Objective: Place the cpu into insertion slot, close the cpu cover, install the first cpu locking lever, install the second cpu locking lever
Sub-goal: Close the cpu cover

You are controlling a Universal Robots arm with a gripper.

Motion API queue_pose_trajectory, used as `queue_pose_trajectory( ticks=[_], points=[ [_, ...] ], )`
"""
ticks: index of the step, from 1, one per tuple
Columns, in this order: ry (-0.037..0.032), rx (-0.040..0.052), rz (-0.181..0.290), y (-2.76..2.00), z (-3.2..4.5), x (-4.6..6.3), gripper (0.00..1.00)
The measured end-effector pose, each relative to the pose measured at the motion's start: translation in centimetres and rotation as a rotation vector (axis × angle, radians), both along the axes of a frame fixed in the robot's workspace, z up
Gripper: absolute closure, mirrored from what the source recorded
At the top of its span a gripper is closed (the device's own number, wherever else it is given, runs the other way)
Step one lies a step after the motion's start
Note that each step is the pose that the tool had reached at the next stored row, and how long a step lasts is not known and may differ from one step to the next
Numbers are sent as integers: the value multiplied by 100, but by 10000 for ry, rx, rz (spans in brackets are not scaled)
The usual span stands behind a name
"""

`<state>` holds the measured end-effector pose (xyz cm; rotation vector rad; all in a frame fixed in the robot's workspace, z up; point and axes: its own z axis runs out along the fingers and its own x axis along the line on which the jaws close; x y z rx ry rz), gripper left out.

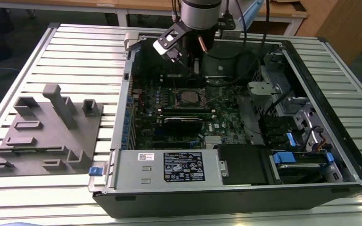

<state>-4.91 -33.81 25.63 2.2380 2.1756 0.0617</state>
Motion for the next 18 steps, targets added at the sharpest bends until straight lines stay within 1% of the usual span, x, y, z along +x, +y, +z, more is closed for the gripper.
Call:
queue_pose_trajectory(
  ticks=[5, 7, 18],
  points=[
    [0, 0, 0, 0, 54, 0, 89],
    [0, 3, 0, 0, 65, 0, 89],
    [1, 8, 2, 0, 80, 5, 89]
  ],
)
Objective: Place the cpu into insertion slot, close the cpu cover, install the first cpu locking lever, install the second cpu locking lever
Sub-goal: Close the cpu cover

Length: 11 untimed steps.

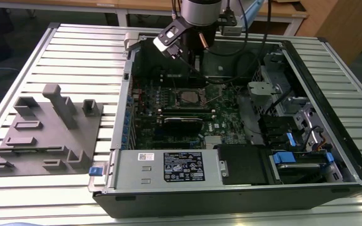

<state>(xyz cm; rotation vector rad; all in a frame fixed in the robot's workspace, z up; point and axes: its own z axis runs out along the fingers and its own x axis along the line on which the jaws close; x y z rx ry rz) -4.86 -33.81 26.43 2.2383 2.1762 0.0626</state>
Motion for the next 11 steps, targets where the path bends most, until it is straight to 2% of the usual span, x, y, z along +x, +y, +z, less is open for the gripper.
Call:
queue_pose_trajectory(
  ticks=[11],
  points=[
    [-1, 1, -2, 0, 0, 84, 89]
  ],
)
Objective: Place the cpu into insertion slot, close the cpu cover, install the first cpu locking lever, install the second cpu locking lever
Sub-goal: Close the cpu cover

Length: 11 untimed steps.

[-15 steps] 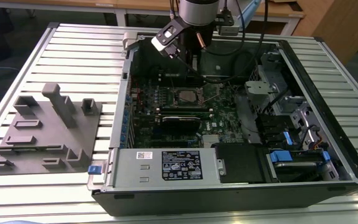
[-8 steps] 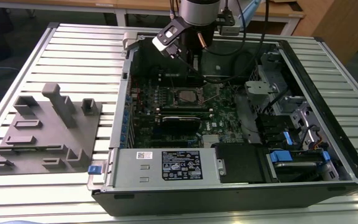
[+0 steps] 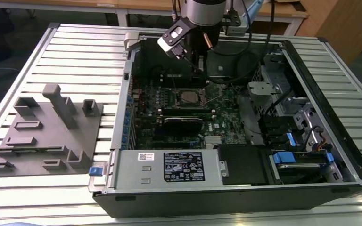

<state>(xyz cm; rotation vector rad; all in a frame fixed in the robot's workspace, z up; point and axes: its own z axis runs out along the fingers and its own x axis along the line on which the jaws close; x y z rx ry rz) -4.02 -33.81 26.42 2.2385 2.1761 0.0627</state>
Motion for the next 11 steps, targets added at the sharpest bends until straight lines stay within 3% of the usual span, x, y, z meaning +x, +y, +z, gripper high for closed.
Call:
queue_pose_trajectory(
  ticks=[11],
  points=[
    [0, 0, 0, 1, 0, 43, 89]
  ],
)
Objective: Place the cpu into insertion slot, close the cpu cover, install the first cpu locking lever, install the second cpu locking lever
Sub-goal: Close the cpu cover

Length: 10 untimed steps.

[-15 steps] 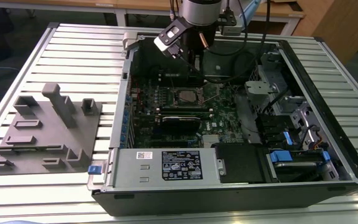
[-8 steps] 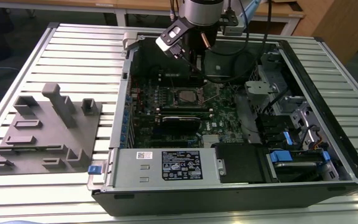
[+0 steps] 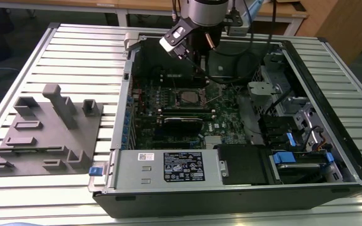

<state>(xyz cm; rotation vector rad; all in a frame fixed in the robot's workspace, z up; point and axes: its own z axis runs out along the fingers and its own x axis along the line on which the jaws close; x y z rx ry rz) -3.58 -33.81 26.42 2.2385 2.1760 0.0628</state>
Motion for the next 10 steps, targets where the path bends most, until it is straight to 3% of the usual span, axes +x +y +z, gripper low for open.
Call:
queue_pose_trajectory(
  ticks=[10],
  points=[
    [0, 0, 0, 2, 0, 146, 89]
  ],
)
